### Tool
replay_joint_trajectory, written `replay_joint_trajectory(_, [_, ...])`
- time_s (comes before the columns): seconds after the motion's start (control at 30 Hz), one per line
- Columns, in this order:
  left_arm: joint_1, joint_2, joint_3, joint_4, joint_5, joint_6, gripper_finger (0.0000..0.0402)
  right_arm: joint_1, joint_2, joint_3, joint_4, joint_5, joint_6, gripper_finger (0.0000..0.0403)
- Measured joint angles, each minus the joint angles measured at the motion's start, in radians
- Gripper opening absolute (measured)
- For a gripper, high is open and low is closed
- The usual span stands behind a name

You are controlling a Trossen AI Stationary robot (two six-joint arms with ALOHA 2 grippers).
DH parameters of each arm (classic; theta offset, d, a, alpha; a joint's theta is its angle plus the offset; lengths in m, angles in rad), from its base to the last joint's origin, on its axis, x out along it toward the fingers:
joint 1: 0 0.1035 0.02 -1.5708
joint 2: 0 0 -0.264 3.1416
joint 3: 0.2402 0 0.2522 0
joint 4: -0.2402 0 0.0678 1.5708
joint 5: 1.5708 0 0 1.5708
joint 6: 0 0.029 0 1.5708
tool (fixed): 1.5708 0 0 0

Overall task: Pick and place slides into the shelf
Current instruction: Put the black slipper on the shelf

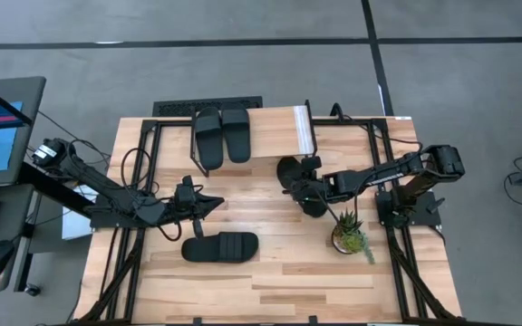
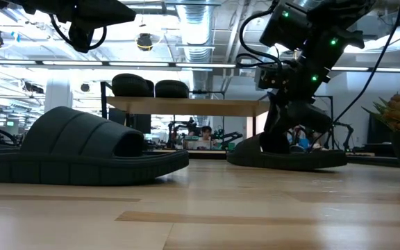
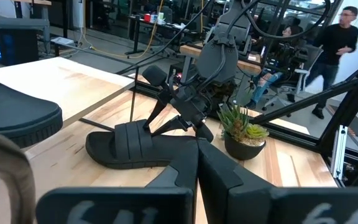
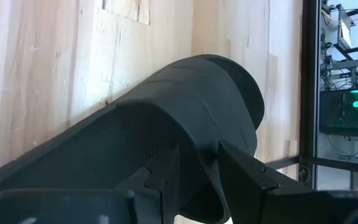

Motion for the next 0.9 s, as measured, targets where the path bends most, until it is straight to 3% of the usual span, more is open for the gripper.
replay_joint_trajectory(0.17, [0.0, 0.0, 0.0, 0.0, 0.0, 0.0, 0.0, 0.0, 0.0, 0.0, -0.007, -0.01, 0.001, 0.0116])
replay_joint_trajectory(0.53, [0.0, 0.0, 0.0, 0.0, 0.001, 0.0, 0.0, -0.001, 0.0, 0.0, -0.003, -0.008, -0.075, 0.0246])
replay_joint_trajectory(0.9, [0.0, 0.0, 0.0, -0.015, 0.001, 0.0, 0.0, -0.02, 0.0, 0.0, 0.05, -0.002, -0.154, 0.0254])
